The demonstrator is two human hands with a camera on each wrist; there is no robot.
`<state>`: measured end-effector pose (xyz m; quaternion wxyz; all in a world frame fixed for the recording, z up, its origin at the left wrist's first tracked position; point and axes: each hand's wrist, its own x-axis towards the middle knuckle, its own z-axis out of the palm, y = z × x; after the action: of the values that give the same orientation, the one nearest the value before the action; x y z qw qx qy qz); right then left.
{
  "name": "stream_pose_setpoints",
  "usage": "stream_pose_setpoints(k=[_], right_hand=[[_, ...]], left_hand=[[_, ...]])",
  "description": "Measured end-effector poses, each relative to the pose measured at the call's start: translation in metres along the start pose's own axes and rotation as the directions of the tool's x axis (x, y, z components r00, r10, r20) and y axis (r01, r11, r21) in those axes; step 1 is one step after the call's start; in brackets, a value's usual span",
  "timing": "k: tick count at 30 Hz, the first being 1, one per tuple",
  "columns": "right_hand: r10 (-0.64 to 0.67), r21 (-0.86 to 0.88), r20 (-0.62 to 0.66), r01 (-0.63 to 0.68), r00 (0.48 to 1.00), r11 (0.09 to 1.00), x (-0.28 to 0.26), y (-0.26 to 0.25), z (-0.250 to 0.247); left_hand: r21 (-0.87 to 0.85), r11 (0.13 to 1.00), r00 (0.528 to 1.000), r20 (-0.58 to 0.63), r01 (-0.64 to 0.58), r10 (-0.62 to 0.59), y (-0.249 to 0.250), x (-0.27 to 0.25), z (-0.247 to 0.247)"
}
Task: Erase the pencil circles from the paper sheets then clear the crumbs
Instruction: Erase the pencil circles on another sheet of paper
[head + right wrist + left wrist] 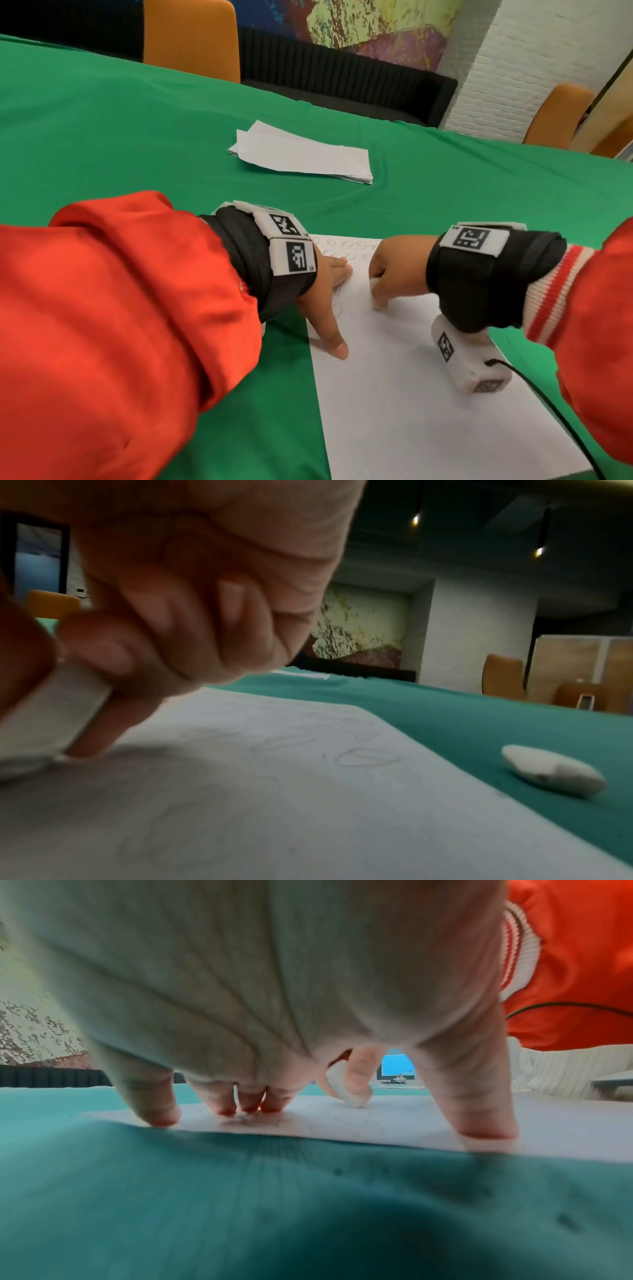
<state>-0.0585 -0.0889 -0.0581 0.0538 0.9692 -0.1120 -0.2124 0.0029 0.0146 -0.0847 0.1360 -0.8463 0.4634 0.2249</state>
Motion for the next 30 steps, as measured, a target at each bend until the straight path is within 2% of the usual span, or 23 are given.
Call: stream_pose_setpoints(k=[4,9,13,18,22,27,30], right_hand=[[-0.065,0.009,0.031,0.065,0.997,0.998,-0.001,-0.009,0.006],[0.036,0.003,-0.013,-0.036,0.999,0.999,0.004,0.003,0.001],[-0.068,0.004,0.02,0.068,0.997,0.998,-0.002,-0.01,0.007],[0.035,0.037,0.006,-0.035,0.999,0.999,0.004,0.002,0.001],[-0.057,0.1,0.085,0.048,0.995,0.994,0.0,-0.009,0.006],[0.05,0.048,0.003,-0.05,0.999,0.998,0.01,0.001,-0.001],[-0.037,0.028,0.011,0.037,0.999,0.999,0.008,-0.006,0.003]], left_hand=[[-0.009,1.0,1.0,-0.003,-0.018,0.018,0.0,0.001,0.001],[0.004,1.0,1.0,-0.004,-0.005,0.005,0.002,-0.001,0.001],[-0.015,1.0,1.0,-0.011,-0.019,0.019,0.001,-0.001,0.0],[-0.006,1.0,1.0,-0.004,-0.001,0.001,0.001,-0.001,0.0],[-0.03,0.999,1.0,-0.004,-0.016,0.015,-0.001,0.001,0.001],[-0.003,1.0,1.0,-0.008,-0.005,0.005,0.0,0.002,0.0],[-0.036,0.999,1.0,-0.008,-0.025,0.024,-0.001,0.003,0.002]])
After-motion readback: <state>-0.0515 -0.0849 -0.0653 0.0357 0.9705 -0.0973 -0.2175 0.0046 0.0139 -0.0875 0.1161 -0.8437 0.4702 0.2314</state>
